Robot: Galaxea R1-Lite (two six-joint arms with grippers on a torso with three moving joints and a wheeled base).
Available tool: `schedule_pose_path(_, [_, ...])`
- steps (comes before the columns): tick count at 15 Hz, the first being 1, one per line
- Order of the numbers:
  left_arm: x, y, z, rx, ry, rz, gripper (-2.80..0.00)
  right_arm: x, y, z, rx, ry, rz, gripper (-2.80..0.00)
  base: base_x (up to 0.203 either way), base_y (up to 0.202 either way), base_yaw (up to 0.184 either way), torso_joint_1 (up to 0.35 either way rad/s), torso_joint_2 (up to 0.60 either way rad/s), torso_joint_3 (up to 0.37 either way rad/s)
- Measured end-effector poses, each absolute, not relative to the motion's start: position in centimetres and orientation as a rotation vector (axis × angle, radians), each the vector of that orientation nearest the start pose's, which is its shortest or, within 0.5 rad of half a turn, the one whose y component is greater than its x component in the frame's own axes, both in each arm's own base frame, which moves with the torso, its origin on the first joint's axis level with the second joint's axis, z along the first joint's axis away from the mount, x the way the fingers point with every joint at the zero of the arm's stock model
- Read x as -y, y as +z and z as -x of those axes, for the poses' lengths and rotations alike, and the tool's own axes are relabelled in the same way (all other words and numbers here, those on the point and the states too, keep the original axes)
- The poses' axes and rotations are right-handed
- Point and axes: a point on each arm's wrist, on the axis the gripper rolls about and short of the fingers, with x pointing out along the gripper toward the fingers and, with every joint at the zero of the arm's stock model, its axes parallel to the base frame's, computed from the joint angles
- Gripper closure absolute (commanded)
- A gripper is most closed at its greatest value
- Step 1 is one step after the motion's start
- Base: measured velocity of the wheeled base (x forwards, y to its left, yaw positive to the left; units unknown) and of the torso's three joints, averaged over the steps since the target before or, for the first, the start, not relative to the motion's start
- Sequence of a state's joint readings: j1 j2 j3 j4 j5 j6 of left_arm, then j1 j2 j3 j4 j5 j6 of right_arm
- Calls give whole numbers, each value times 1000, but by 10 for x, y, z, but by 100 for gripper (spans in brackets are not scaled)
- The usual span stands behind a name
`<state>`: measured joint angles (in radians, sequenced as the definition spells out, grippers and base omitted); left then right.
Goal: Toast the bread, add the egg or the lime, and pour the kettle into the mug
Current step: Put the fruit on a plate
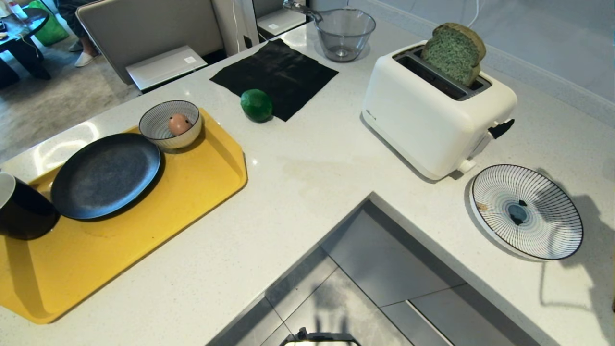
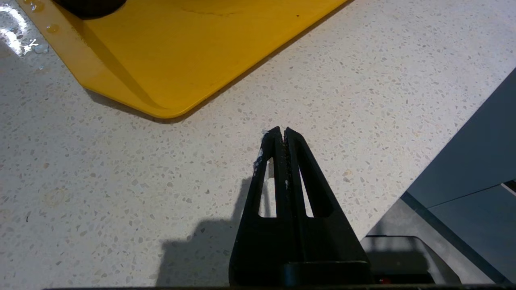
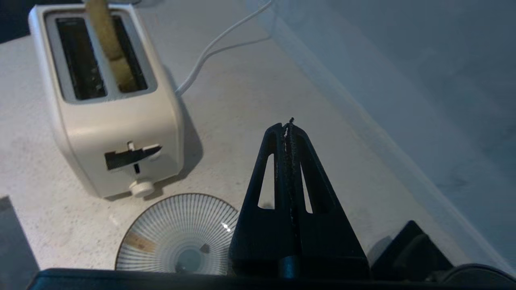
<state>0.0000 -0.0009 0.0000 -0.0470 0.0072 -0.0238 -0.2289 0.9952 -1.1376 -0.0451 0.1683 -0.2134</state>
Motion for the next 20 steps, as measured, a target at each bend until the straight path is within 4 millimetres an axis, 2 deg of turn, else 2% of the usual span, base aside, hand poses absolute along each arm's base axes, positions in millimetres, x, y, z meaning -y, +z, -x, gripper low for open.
schedule_pose_path(3, [0,80,23,48,7,25,0,16,381,-80,239,-117,236,0,0,0,0,0,0,0])
schedule_pose_path(5, [0,80,23,48,7,24,0,11,384,-62,289,-124,199,0,0,0,0,0,0,0])
schedule_pose_path(9, [0,80,23,48,7,25,0,2,374,-16,377,-169,126,0,0,0,0,0,0,0])
schedule_pose_path(12, [0,80,23,48,7,24,0,-4,350,25,383,-177,93,0,0,0,0,0,0,0])
schedule_pose_path(15, [0,80,23,48,7,24,0,-6,319,62,305,-156,45,0,0,0,0,0,0,0])
schedule_pose_path(18, [0,80,23,48,7,24,0,-5,292,79,265,-149,35,0,0,0,0,0,0,0])
schedule_pose_path(20, [0,80,23,48,7,24,0,-3,272,75,224,-197,24,0,0,0,0,0,0,0])
